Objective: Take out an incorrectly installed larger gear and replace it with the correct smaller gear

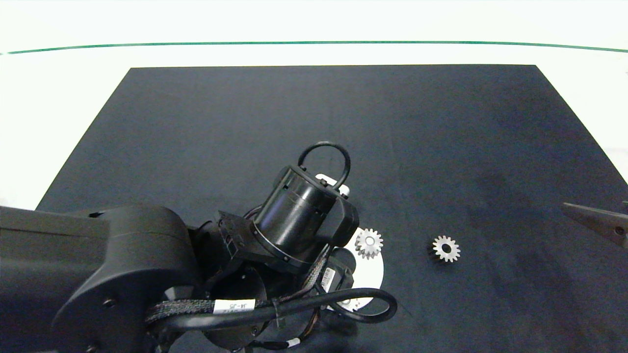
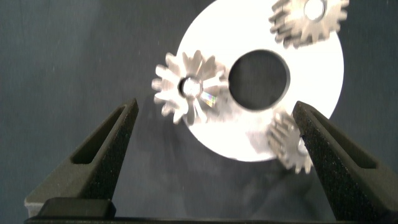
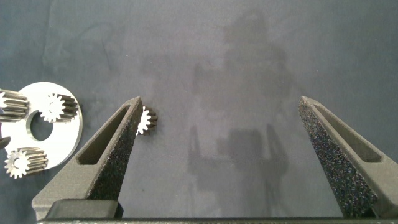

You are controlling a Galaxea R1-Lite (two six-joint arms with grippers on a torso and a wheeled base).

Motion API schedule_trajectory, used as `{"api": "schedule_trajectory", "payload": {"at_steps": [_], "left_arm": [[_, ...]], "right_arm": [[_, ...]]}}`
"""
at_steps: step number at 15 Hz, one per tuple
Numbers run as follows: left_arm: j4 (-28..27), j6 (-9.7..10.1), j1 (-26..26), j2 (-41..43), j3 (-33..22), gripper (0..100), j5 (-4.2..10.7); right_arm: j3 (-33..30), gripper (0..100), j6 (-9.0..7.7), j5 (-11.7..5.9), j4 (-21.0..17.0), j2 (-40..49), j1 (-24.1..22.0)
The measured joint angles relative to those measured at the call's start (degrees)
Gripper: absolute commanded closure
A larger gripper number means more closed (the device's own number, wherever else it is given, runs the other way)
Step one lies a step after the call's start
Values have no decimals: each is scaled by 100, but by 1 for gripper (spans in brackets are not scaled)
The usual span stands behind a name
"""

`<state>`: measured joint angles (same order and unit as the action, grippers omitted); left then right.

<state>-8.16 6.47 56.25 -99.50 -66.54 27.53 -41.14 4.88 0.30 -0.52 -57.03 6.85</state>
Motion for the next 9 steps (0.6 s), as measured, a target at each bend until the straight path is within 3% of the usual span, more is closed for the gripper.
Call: {"api": "schedule_trajectory", "payload": {"at_steps": [9], "left_arm": [[207, -193, -187, -435, -249, 0, 0]], "right_arm": [[7, 0, 2, 13, 11, 11, 0]]}}
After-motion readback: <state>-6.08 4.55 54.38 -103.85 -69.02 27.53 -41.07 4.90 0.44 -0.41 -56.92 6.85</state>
